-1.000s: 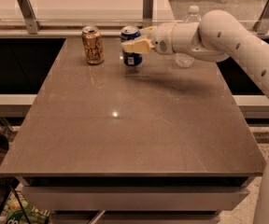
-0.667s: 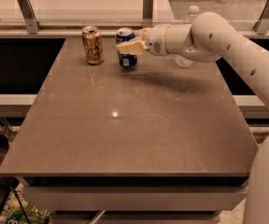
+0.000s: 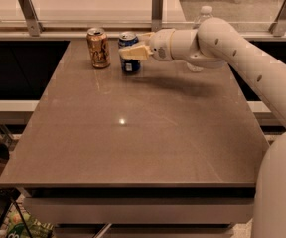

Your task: Move pepsi can near orange can

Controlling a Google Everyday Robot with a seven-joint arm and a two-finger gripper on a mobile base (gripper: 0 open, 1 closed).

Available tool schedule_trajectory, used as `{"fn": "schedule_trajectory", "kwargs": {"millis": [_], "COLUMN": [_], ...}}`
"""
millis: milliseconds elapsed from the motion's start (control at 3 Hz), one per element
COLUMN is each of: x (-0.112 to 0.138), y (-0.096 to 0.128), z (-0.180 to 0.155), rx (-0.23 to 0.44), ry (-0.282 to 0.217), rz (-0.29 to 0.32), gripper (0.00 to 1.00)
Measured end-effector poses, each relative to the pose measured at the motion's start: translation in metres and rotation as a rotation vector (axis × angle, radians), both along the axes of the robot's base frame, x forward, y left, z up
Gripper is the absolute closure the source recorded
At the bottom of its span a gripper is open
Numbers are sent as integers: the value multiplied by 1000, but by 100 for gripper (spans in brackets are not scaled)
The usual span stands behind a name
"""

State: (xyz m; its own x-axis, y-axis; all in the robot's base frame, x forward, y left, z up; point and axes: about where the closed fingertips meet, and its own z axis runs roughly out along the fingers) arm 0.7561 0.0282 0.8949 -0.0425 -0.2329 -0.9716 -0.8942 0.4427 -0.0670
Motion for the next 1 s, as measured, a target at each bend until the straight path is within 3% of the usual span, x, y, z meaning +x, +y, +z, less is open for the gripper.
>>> {"fn": "schedule_trajectory", "kwargs": {"millis": [667, 1000], "x": [-1, -1], "y": [6, 9], "z": [-1, -2], "rx": [1, 2], "ry": [2, 3], "rz": [9, 13], "gripper": [14, 0]}}
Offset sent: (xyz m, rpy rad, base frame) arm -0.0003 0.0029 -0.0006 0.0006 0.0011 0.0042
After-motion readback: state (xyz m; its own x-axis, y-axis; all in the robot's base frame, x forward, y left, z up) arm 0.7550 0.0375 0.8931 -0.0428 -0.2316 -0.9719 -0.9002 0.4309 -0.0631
